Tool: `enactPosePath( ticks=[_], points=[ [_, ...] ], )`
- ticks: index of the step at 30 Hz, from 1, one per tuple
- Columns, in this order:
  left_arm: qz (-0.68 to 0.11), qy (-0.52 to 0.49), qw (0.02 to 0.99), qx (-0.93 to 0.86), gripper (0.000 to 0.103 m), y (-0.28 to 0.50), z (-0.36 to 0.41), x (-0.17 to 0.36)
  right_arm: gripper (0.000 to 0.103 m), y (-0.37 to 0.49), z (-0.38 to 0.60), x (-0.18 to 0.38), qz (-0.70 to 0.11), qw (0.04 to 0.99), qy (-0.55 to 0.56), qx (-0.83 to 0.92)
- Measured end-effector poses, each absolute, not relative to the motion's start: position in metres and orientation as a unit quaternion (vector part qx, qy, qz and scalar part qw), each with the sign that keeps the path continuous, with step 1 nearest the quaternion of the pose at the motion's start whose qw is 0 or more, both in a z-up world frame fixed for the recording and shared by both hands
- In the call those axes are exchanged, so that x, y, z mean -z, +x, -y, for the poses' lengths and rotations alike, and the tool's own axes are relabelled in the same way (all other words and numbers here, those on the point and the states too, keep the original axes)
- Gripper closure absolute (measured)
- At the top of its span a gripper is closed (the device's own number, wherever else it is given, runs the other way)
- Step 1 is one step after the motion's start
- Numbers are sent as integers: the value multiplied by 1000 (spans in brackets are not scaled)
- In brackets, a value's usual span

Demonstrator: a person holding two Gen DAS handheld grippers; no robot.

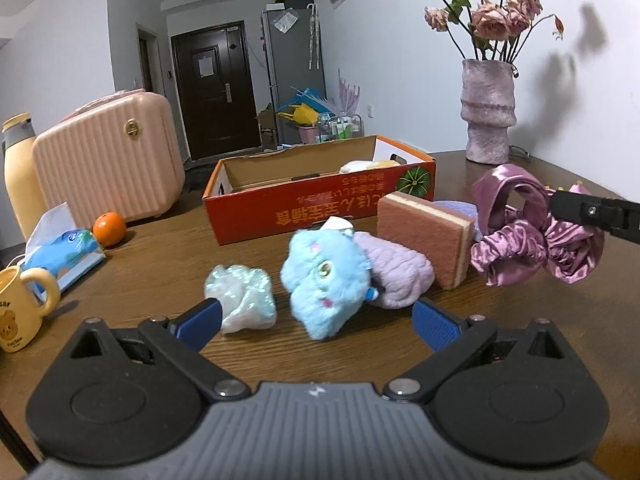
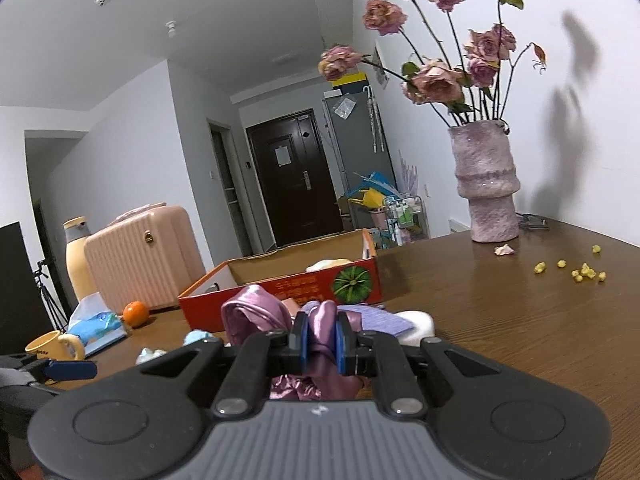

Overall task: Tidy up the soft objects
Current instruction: 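Lift the scrunchies with the right gripper toward the box, then close the left gripper on the light-blue plush toy while the right gripper holds the scrunchies, then carry the plush toy and scrunchies with both grippers over the cardboard box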

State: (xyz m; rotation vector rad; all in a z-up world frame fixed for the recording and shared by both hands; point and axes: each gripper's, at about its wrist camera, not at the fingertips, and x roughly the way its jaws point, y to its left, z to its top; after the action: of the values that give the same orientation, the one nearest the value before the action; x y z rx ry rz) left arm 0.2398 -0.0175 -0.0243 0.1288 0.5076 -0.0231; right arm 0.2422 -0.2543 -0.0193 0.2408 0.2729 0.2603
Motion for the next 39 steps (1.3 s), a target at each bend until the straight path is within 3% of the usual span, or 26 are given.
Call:
enactPosePath(
  ticks=[30,34,36,37,39],
  points=[
    [-281,117,952,-37,0,313,38,55,91,303,312,19,-144,978,122,-90],
    [-290,129,948,-36,11,323,36,61,91,309,315,22,-150,977,122,-85],
    [-294,129,947,-31,30,326,34,63,91,312,315,23,-154,977,122,-85],
    [-296,127,946,-26,47,327,33,63,91,313,315,24,-156,977,121,-85],
    [-300,124,946,-14,60,327,31,63,91,313,314,26,-157,977,118,-85]
  ],
)
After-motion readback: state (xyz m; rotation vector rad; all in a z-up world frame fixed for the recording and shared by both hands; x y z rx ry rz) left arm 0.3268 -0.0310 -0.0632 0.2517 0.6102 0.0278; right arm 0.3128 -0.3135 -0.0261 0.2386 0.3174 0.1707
